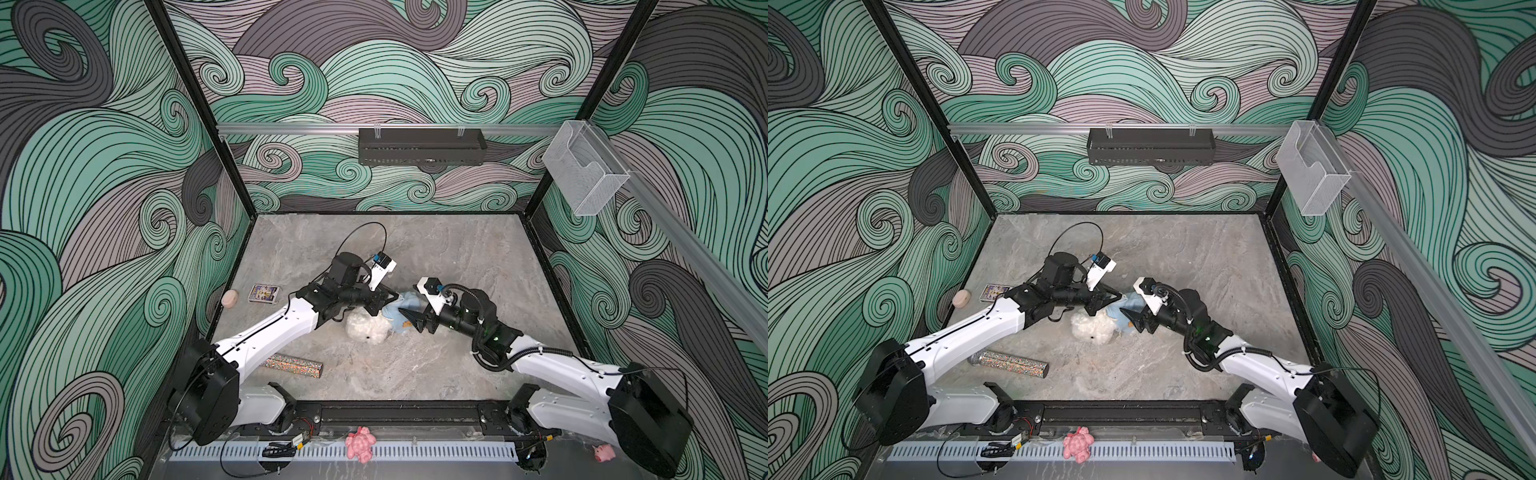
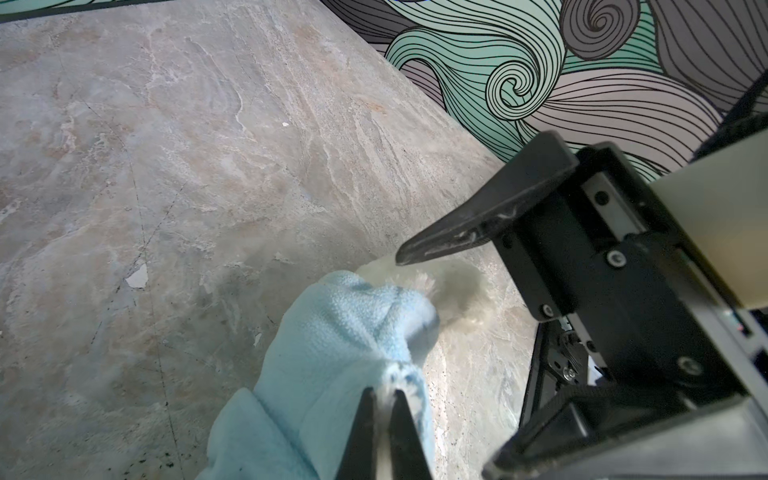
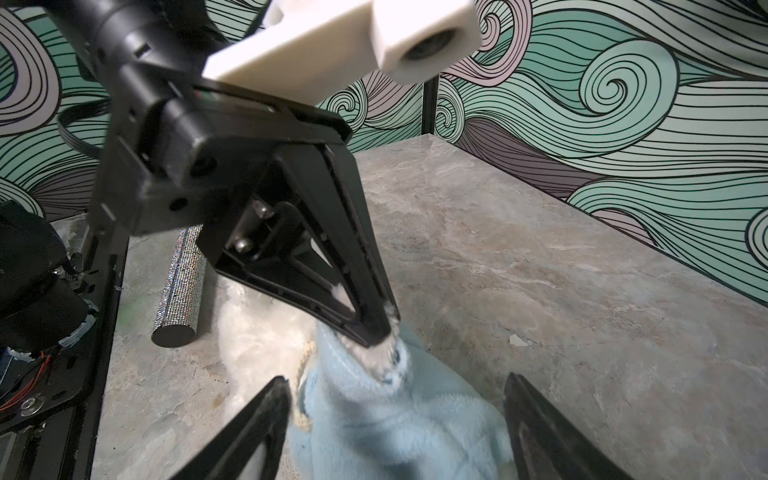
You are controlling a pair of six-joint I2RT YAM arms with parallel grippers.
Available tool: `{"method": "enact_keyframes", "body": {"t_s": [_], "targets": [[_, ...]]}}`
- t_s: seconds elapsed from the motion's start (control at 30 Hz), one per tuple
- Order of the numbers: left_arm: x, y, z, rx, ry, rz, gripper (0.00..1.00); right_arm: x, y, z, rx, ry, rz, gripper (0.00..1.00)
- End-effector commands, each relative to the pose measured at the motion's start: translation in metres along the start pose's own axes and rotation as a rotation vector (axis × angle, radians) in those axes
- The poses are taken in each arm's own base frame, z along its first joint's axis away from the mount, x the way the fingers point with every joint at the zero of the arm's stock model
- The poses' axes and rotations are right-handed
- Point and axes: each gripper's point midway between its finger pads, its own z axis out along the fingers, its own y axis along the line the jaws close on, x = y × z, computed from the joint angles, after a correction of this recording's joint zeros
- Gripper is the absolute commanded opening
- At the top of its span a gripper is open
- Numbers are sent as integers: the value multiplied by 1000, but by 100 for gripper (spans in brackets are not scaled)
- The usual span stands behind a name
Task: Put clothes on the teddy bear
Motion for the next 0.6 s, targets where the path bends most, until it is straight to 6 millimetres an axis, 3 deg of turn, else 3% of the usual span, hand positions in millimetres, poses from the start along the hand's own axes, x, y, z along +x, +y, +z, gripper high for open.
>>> {"method": "enact_keyframes", "body": {"t_s": [0.0, 0.1, 0.17, 0.33, 0.43, 0.57], "targets": [[-26, -14, -2, 49, -63, 1, 0, -8, 7, 15, -33, -32, -9, 78], [-31, -20, -2, 80, -87, -40, 0, -3, -3, 28, 14, -61, 94, 70], [-35, -24, -3, 100, -108, -61, 0, 11, -13, 37, 64, -48, 167, 62], [-56, -34, -17, 133, -193, -147, 0, 73, -28, 37, 186, 61, 255, 46], [-75, -39, -29, 170, -269, -198, 0, 106, -25, 30, 201, 141, 266, 45], [-92, -41, -37, 205, -321, -232, 0, 132, -20, 23, 217, 210, 268, 45]]}}
